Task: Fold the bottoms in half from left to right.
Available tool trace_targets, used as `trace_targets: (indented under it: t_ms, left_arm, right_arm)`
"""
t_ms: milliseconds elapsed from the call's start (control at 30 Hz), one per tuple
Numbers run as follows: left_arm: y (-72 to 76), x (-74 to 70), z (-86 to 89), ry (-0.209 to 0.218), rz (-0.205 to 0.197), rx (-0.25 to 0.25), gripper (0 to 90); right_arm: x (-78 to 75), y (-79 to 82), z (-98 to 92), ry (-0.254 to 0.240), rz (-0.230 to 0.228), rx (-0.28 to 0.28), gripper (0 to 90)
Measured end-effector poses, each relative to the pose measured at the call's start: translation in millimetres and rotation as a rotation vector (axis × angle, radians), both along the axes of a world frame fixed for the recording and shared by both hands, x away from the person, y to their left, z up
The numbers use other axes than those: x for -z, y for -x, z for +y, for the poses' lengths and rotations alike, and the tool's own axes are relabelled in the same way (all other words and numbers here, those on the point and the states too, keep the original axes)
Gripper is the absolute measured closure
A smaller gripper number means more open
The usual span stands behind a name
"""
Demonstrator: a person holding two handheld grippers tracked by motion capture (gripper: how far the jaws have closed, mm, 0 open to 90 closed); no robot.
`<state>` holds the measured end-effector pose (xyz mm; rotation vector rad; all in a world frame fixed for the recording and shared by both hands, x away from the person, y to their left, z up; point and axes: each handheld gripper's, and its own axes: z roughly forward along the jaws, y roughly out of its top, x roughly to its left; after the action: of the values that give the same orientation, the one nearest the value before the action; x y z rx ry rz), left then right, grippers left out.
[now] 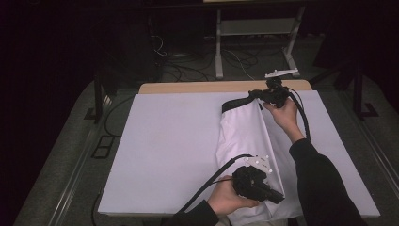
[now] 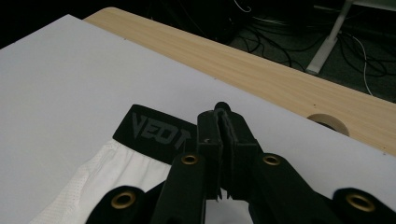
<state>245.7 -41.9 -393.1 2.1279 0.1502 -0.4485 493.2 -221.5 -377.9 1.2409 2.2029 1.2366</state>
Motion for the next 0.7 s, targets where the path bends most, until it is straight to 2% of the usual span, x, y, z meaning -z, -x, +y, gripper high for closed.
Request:
trace_targets:
  t_ms: [167,233,400,700]
  left_arm:
    - [-2.9,5.2,-7.6,0.026,0.02,-0.006,88.2]
    - [-4.2,7.3,-11.0,0.039,0.041,-0.002,88.2]
    - [-7.3,10.8,-17.9,0.05,0.043,-0.003,88.3]
    - [-8.5,17.4,-28.7,0.035,0.034,-0.01,88.2]
  right_arm:
    - [1.3,-1.1,-7.7,-0.004,0.001,0.006,85.0]
    - [1.3,-1.3,-9.7,-0.005,0.001,0.008,85.0]
    - [1.2,-2.3,-14.2,-0.009,0.001,0.004,85.0]
    - [3.6,-2.4,-17.5,0.005,0.004,-0.001,85.0]
